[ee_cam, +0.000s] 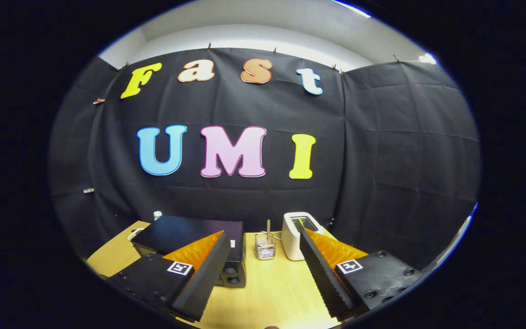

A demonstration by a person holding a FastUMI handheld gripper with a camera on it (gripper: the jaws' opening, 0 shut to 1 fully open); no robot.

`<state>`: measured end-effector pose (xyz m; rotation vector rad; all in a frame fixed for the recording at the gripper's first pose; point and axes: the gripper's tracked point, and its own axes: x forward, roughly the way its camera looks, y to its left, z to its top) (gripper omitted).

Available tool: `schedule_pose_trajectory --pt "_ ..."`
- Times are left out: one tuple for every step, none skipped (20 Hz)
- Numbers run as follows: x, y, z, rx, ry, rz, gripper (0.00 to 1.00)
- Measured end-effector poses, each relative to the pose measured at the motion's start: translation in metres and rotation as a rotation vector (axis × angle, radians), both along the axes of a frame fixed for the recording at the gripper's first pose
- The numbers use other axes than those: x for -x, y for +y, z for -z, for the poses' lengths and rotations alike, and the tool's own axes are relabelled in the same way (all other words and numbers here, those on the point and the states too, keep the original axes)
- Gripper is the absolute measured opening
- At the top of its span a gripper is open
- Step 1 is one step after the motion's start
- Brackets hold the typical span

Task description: Open the toaster oven, put the food inside, and close the toaster oven door.

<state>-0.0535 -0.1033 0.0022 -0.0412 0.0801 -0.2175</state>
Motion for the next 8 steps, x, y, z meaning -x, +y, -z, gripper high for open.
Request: schedule_pose_trajectory --pt "0.006 -0.006 0.001 -0.003 0.002 0.014 0.98" --pt "0.01 -0.011 0.0 -0.004 0.001 0.026 0.99" --pt "0.013 -0.014 -0.003 0.003 -0.009 0.035 0.99" --pt "0.014 -0.016 -0.007 0.016 -0.018 0.039 0.98" --pt "0.015 -0.016 -0.009 0.025 -0.02 0.041 0.99" --pt "0.015 -0.014 -0.01 0.028 -0.021 0.036 0.98" --pt "0.015 -0.009 -0.009 0.025 -0.023 0.031 0.99" --pt "0.014 -0.006 -0.01 0.021 -0.023 0.025 0.99"
